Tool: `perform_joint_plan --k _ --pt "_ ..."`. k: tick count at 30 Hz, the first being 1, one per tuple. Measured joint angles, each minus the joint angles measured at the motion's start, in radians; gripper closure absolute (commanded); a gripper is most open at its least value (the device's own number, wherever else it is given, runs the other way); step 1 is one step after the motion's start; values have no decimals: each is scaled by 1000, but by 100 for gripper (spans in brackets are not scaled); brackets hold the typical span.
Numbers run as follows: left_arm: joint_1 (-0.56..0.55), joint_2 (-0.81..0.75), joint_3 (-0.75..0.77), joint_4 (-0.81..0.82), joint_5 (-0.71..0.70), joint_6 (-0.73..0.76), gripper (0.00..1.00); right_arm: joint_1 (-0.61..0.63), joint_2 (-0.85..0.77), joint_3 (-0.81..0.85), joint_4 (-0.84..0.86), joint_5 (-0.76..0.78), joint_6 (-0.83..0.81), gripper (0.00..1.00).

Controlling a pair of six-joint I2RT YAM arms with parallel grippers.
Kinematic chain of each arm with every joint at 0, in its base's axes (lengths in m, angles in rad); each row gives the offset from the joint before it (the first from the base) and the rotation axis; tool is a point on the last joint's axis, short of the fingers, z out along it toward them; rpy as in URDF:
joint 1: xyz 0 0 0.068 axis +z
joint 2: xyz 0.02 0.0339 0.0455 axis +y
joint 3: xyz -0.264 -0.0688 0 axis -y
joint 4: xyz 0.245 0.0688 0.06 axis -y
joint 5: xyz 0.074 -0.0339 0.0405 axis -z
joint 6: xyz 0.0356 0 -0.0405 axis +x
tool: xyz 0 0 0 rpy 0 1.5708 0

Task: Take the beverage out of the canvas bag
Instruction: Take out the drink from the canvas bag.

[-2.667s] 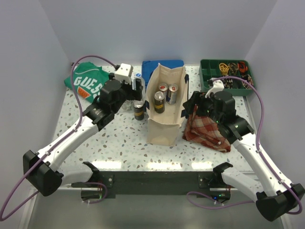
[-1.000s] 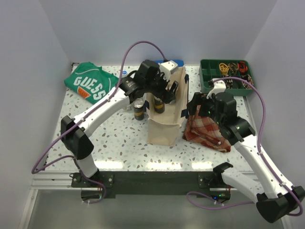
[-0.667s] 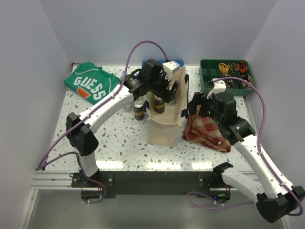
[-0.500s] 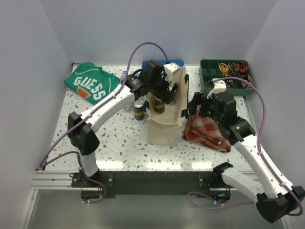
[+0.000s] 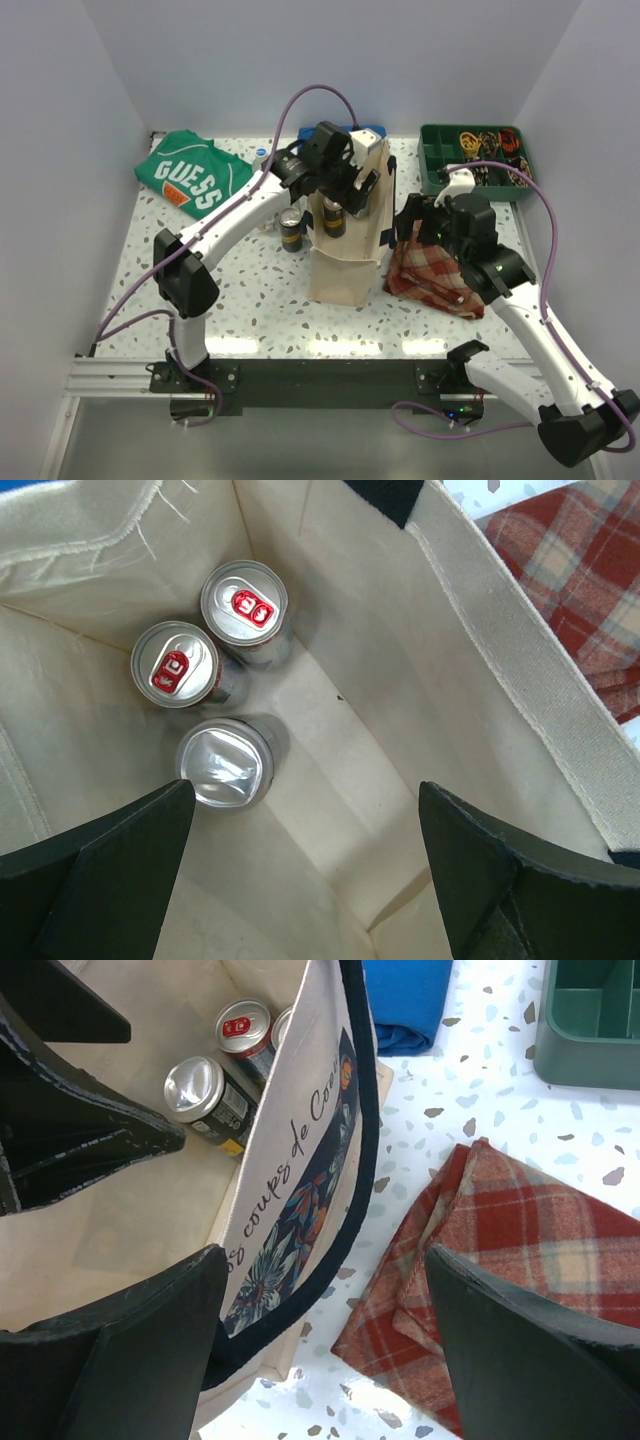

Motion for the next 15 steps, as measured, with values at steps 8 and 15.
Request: perform_joint_plan --k 8,15 --pt "0 64 103 -48 -19 4 0 0 44 20 -2 3 -9 15" --pt "0 105 80 -99 -58 2 0 0 56 21 0 3 -10 15"
